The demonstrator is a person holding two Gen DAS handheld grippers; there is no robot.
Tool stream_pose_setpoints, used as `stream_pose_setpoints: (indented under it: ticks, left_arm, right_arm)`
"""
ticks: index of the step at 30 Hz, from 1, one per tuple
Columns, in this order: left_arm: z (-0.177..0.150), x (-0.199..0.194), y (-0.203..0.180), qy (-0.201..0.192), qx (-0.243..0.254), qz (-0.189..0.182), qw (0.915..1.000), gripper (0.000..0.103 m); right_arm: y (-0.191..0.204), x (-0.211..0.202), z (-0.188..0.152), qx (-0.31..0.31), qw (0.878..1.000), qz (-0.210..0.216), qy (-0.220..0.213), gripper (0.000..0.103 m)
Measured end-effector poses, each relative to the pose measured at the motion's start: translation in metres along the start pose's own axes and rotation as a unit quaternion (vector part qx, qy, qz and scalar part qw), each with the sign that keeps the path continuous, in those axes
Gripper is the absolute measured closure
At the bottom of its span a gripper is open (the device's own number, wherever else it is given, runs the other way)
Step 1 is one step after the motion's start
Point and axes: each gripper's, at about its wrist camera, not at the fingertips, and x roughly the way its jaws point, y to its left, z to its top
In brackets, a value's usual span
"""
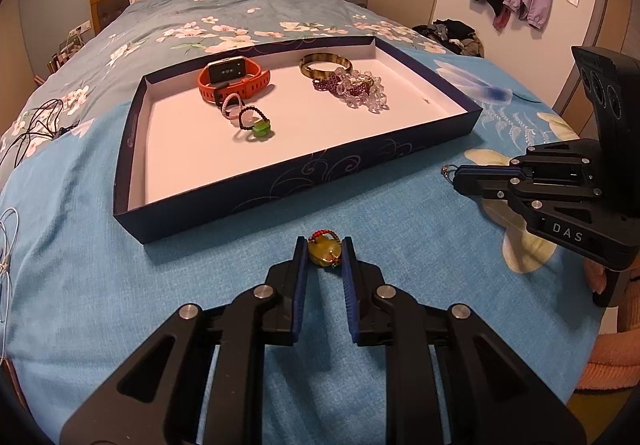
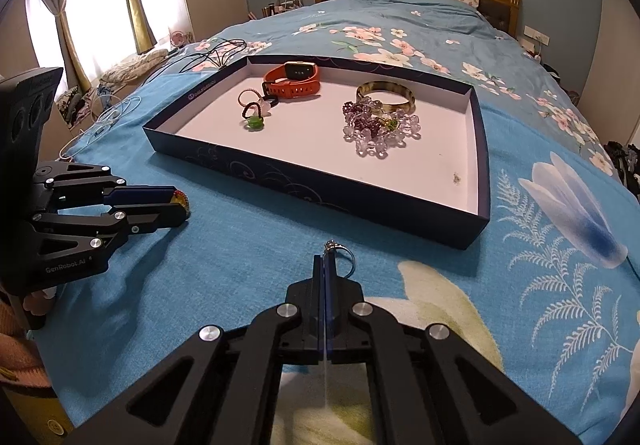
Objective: Organize jewelry
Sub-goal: 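Grasp the red-stone gold ring with left gripper while right grasps the silver ring, then carry the red-stone ring with left gripper while right carries the silver ring over the box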
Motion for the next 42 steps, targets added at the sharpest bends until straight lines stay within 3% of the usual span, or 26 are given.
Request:
stream_pose_setpoints:
  ticks: [5,12,14,17,33,42]
  left_arm:
    - [0.000,0.000,0.000,0.000,0.001,0.000,1.0000,0.086]
    - [0.000,0.000,0.000,0.000,0.000,-0.001,1.0000,0.086]
    - [0.000,0.000,0.000,0.000,0.000,-0.001,1.0000,0.086]
    - [0.000,0.000,0.000,0.001,0.000,-0.001,1.0000,0.086]
    - [0.000,-0.006,-0.006,-0.013,0.001,-0.005,0.9999,0.086]
    - [0.006,-0.027,-0.006,-0.043,0.002,-0.009,0.9990,0.086]
  right_arm:
    - [-0.002,-0.001,0.000,0.004,1.000,-0.006,-0.002,0.101]
    - [-0.010,0.001,0.004,0.012,1.000,-0.012,0.002,0.078]
    - [-0.008,0.004,0.005,0.006,1.000,-0.012,0.004,0.077]
    - [-0.006,0.005,0.006,-0.001,1.000,-0.008,0.005,0.087]
    - [-0.004,-0.014,0.002,0.003,1.000,-0.002,-0.027,0.087]
    - [-0.005,-0.035,0.012,0.003,0.998,-0.004,-0.064,0.087]
